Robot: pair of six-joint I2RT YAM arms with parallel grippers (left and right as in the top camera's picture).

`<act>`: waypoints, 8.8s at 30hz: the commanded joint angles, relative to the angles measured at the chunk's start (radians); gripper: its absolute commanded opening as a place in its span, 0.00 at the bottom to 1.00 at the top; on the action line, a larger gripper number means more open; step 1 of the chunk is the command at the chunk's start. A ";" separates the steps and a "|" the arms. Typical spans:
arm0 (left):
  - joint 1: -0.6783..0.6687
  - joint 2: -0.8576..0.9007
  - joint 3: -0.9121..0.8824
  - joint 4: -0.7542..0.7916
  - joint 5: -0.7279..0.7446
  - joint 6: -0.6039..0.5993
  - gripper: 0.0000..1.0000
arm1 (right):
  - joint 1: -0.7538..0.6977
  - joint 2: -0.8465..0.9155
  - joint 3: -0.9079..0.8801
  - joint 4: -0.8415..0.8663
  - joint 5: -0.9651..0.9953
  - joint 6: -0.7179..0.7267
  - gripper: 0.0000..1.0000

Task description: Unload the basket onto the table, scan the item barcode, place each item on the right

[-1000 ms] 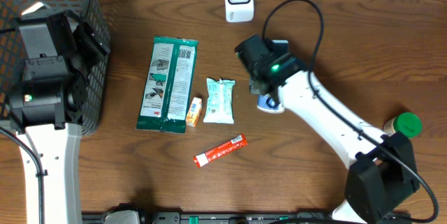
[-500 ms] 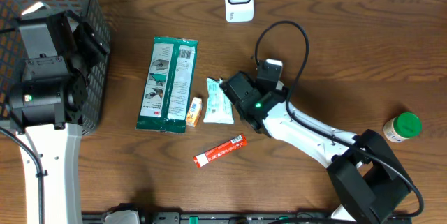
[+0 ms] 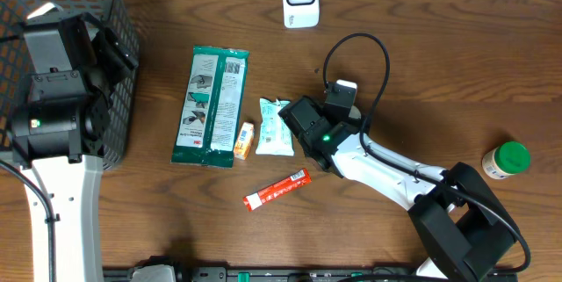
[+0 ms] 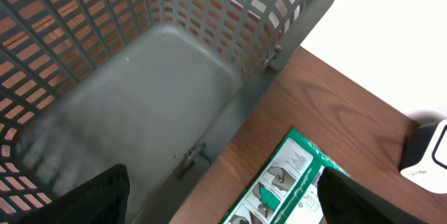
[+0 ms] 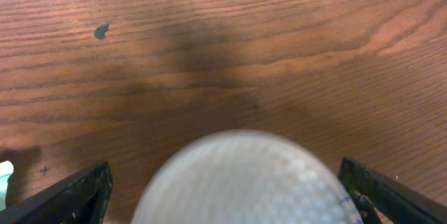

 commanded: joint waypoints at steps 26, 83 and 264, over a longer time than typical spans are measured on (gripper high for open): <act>0.003 0.002 0.004 -0.001 -0.009 0.002 0.84 | -0.270 -0.417 0.188 -0.327 -0.711 -0.626 0.99; 0.003 0.002 0.004 0.000 -0.009 0.002 0.84 | -0.294 0.319 0.697 -0.875 -0.811 -1.467 0.99; 0.003 0.002 0.004 -0.001 -0.009 0.002 0.84 | -0.345 0.302 0.705 -0.825 -0.795 -0.529 0.99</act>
